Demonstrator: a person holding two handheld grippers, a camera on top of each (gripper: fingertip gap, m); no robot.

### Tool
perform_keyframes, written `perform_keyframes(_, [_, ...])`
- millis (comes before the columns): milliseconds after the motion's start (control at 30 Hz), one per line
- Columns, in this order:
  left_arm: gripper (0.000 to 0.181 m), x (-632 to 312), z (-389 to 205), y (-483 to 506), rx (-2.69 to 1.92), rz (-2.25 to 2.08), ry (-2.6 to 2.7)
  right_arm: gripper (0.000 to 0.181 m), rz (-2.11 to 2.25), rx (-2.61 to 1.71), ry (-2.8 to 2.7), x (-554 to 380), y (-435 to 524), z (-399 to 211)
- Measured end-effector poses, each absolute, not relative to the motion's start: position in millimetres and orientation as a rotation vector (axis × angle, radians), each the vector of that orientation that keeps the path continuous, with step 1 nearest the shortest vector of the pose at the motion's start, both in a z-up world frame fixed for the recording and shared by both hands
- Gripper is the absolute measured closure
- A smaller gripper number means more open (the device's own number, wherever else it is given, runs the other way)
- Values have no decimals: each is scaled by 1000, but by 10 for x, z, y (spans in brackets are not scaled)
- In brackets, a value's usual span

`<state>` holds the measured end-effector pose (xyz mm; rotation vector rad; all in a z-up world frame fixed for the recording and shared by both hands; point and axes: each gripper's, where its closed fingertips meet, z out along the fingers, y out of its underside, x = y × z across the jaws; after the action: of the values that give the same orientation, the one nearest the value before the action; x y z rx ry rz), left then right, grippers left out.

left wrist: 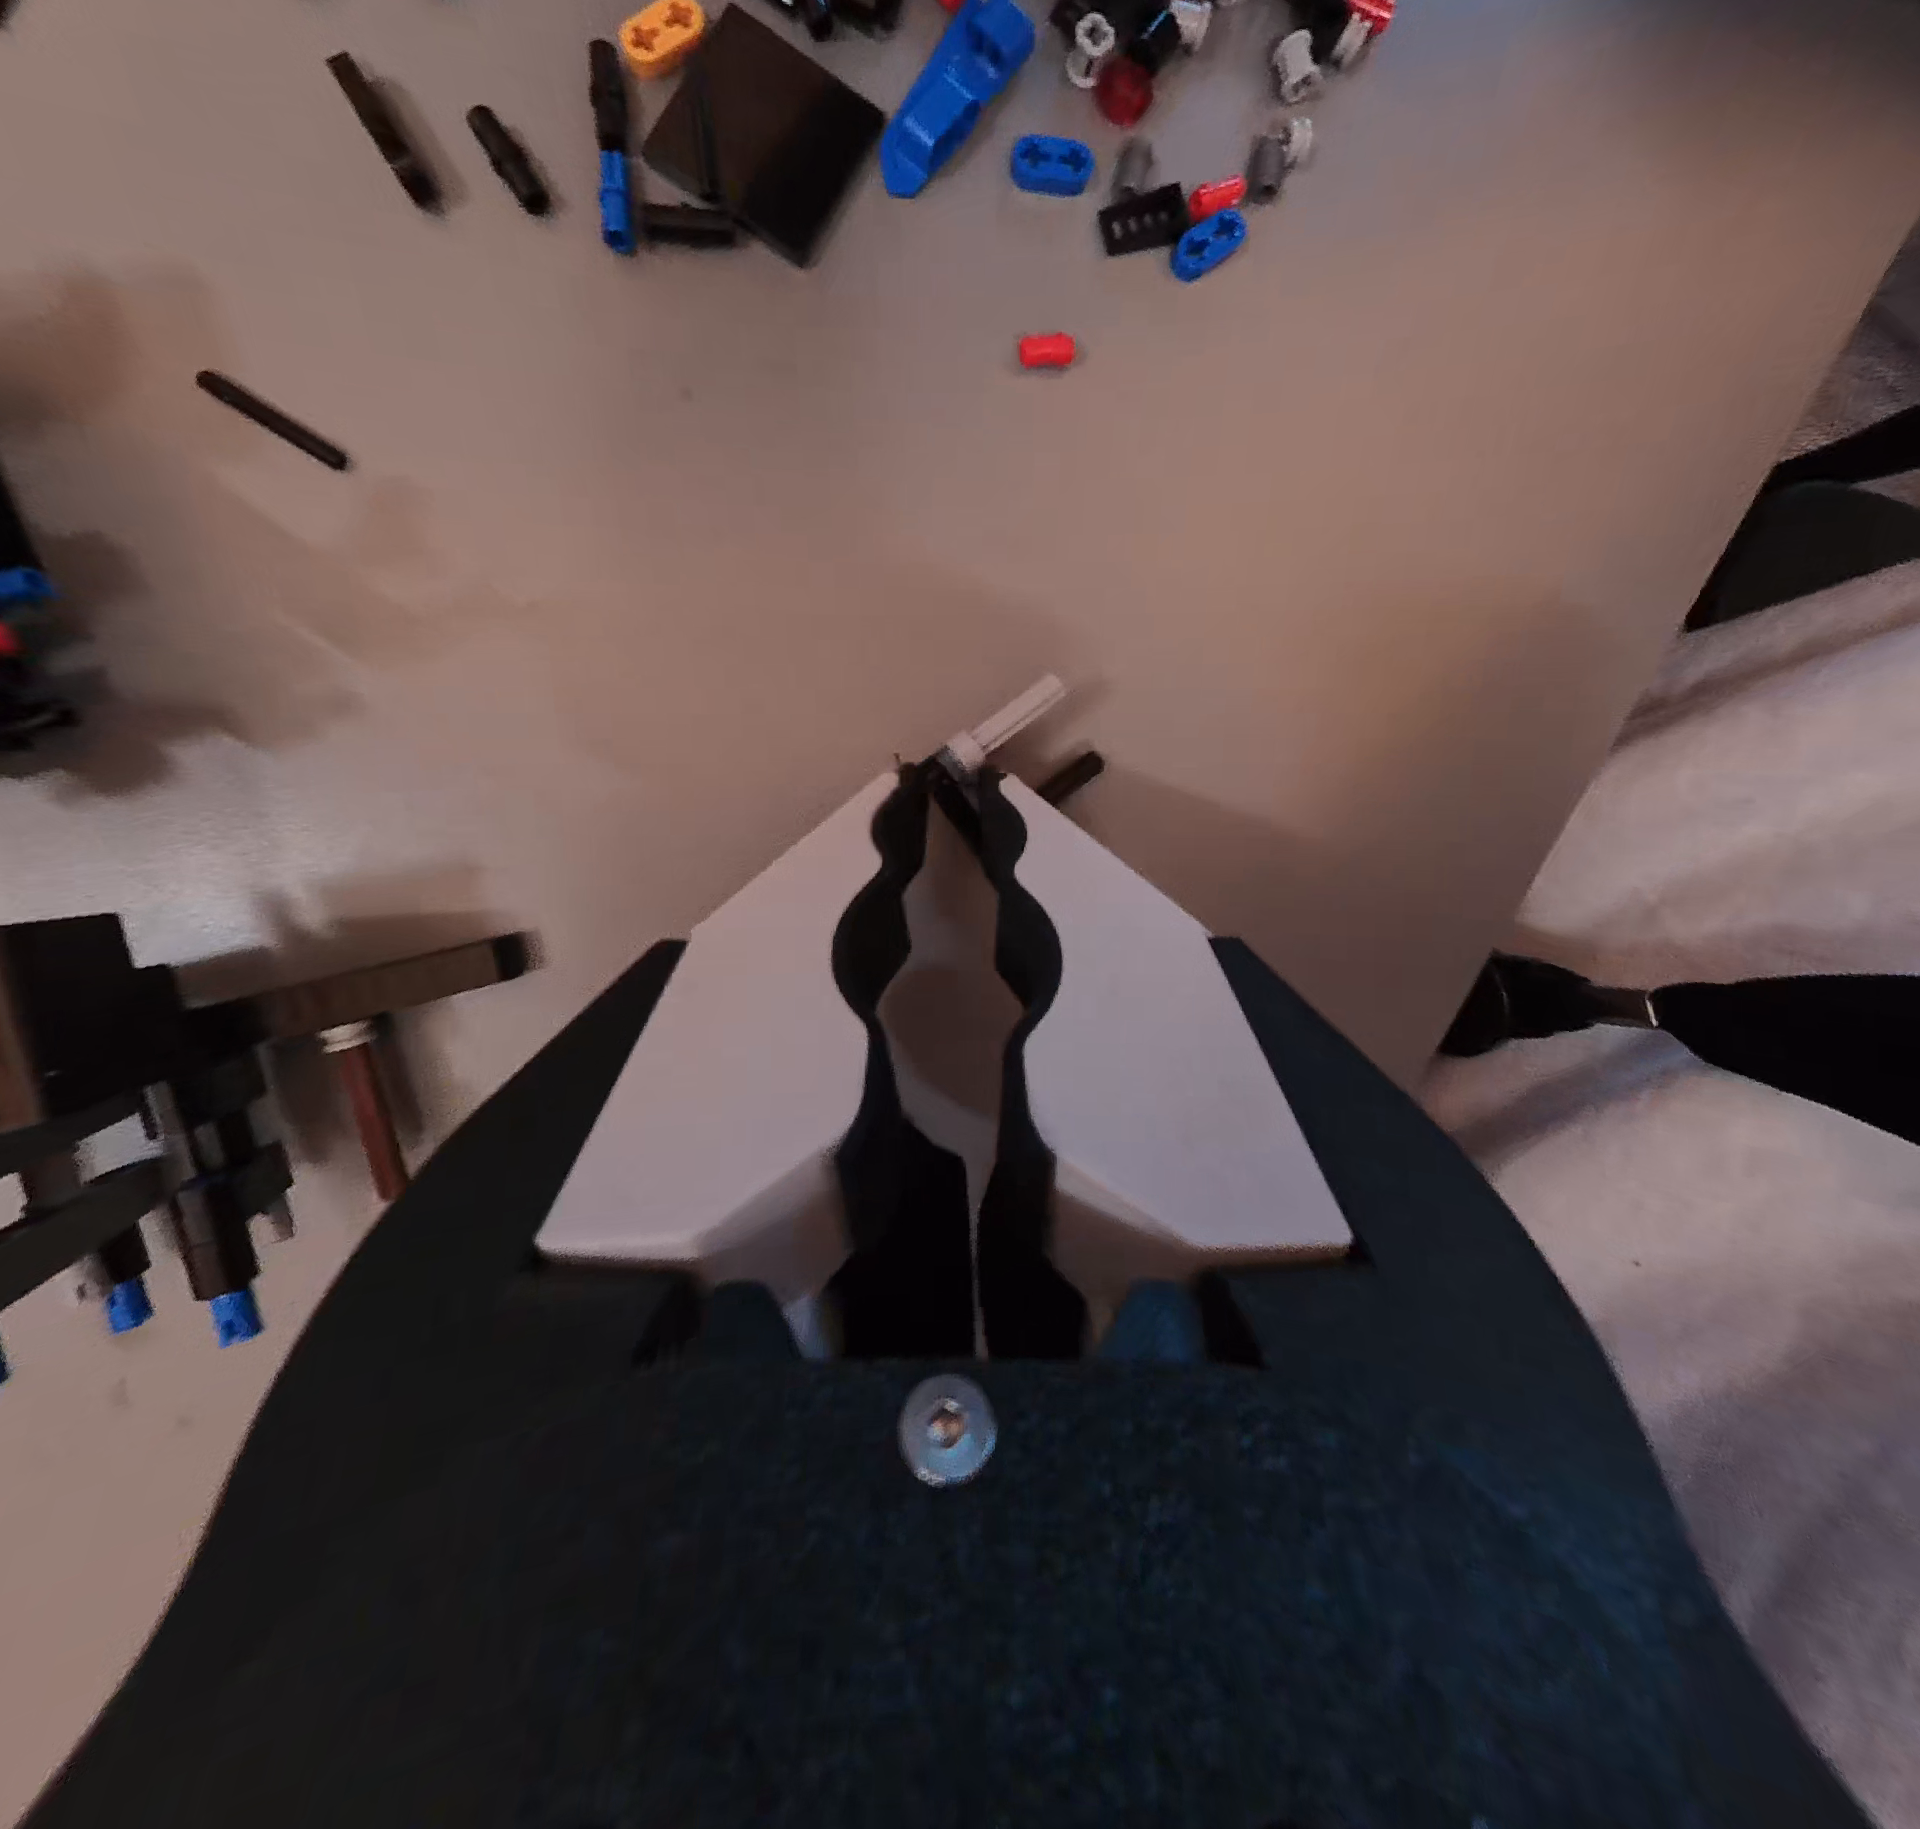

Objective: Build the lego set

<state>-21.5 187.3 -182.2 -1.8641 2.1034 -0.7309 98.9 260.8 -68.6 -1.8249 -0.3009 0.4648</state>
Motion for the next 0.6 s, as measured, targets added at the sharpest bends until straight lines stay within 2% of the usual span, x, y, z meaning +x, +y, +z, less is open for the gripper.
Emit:
perform_keyframes(200, [173,-232,-1820,1818,-1836,-742,2157,175,459,-1812,-305,989,2591,-634])
perform_keyframes(300, [155,-236,-1819,1784,-1883,-790,2143,175,462,-1813,-296,1013,2597,-640])
perform_keyframes(333, [154,-248,-1818,1769,-1890,-793,2148,175,467,-1812,-292,1019,2598,-639])
perform_keyframes(600, [160,-260,-1854,1803,-1974,-764,2092,175,473,-1814,-293,1013,2600,-648])
